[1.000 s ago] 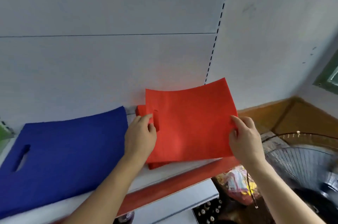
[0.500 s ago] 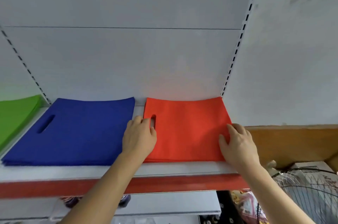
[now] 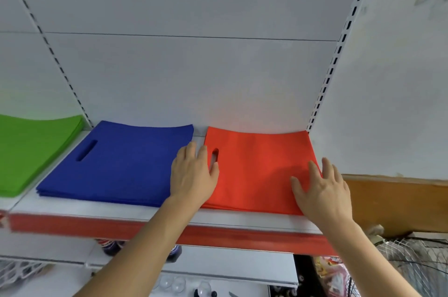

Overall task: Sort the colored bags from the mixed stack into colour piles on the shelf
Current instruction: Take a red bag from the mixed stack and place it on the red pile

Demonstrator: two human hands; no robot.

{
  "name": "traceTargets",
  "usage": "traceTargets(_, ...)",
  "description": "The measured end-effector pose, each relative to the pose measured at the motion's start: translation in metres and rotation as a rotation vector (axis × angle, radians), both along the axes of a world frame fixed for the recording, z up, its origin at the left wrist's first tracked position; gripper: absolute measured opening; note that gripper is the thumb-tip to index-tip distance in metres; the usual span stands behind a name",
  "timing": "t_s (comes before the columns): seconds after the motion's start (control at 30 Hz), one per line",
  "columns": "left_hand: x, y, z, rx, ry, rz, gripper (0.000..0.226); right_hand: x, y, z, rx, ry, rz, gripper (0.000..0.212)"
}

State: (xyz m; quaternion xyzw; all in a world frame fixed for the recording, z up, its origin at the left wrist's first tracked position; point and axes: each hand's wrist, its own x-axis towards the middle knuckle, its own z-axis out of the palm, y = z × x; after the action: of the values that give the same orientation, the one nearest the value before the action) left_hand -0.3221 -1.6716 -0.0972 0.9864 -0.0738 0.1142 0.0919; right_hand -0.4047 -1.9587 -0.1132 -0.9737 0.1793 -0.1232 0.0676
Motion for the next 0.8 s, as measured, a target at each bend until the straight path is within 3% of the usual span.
traceTargets(0.17,-0.023,0.035,0.007,-0.037,-0.089,0.040,0.064,0.001,0.044,0.002,-0.012,-0.179,0.153,0.066)
traceTargets(0.37,-0.059,0.125,0.010,-0.009,-0.095,0.168,0.067,-0.003,0.144,0.010,-0.006,-0.254,0.381,0.068)
traceTargets(0.8,-0.176,0.438,0.005,-0.010,-0.023,0.486,0.077,-0.038,0.483,0.010,-0.028,-0.169,0.754,0.076)
